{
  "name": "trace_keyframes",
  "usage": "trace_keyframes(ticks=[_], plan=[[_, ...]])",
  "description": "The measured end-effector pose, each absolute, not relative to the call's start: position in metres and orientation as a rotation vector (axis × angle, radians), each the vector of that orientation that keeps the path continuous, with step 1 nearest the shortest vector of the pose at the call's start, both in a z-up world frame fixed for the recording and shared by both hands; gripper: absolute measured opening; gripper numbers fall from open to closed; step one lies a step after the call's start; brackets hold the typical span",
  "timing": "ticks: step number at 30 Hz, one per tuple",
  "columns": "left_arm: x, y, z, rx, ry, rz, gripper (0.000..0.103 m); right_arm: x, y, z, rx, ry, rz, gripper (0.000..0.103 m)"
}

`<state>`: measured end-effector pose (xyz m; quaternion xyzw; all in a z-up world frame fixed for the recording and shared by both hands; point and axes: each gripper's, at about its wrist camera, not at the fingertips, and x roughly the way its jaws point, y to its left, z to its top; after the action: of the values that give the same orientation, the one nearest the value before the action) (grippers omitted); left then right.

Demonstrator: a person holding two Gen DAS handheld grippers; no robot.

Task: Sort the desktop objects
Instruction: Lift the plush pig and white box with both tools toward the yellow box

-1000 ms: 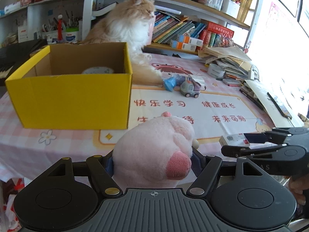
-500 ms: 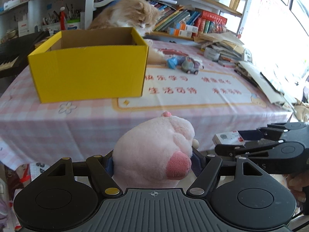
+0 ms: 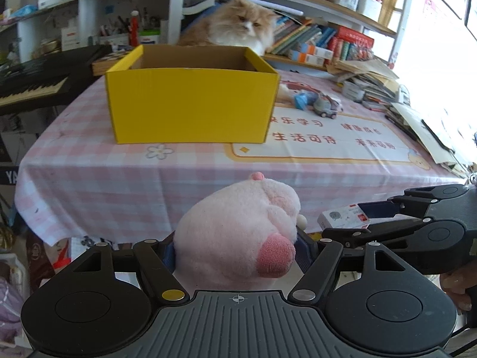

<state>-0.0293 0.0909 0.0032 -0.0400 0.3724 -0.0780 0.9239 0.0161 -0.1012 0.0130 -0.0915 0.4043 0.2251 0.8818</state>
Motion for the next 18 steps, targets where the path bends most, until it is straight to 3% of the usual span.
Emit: trace_keyframes(ticks=[18], plan=[[-0.035, 0.111, 0.005, -0.121, 0.739, -0.097, 0.073, 0.013, -0.057, 0.015, -0.318, 0.824, 0.636, 0.055]])
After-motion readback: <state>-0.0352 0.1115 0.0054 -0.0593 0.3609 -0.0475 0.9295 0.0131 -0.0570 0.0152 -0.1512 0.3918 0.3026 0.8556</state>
